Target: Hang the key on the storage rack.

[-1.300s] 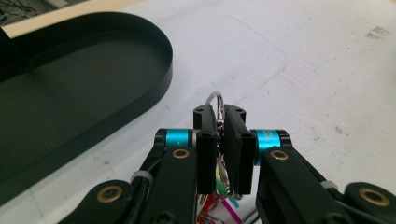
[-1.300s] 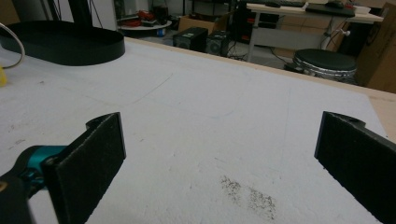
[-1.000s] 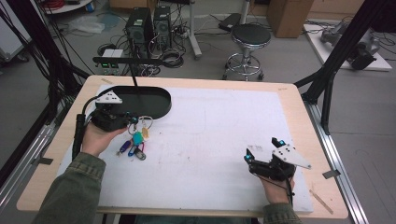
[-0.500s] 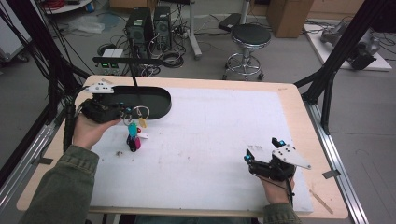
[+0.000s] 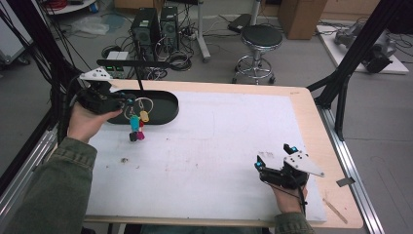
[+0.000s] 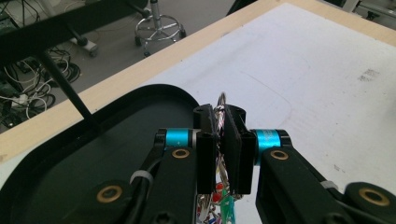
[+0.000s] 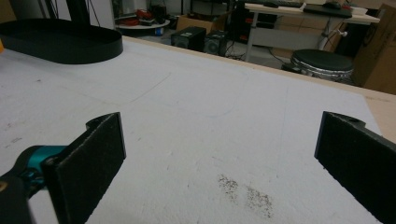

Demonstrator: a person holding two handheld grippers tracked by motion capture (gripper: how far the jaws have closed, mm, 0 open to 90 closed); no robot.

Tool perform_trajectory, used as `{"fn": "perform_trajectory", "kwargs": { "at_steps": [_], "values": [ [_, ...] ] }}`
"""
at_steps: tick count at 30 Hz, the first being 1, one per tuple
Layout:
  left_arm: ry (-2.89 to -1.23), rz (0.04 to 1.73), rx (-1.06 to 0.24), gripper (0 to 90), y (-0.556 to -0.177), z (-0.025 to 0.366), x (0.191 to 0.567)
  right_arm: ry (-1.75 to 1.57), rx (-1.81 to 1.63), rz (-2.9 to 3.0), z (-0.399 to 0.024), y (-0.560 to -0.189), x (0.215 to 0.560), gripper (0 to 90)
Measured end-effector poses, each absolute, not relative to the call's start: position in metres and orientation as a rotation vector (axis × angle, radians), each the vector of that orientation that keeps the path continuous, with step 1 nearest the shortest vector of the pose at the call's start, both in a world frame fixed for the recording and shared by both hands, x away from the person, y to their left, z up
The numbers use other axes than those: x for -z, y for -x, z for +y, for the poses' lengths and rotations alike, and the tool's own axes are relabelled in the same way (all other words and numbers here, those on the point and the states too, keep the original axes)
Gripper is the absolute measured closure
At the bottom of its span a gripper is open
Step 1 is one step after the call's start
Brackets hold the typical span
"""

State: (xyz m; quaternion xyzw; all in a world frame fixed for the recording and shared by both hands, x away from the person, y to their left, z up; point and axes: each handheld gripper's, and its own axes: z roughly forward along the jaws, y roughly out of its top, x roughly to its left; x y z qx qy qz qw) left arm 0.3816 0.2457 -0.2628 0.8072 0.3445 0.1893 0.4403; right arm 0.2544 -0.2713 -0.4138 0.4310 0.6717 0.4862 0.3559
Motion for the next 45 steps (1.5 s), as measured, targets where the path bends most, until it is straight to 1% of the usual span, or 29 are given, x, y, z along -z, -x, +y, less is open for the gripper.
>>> {"fn": "perform_trajectory", "kwargs": {
  "at_steps": [21,37,45],
  "values": [
    [-1.982,0.874,-0.465,83.3,-0.411,0.25,0.247,-1.108,-1.249,1.741,-0.272,-0.254,0.414,0.8],
    [-2.017,0.857,-0.435,83.3,-0.437,0.237,0.243,-1.107,-1.233,1.746,-0.273,-0.251,0.414,0.8],
    [-1.956,0.846,-0.429,83.3,-0.45,0.233,0.249,-1.107,-1.229,1.742,-0.274,-0.251,0.414,0.8]
  ]
}}
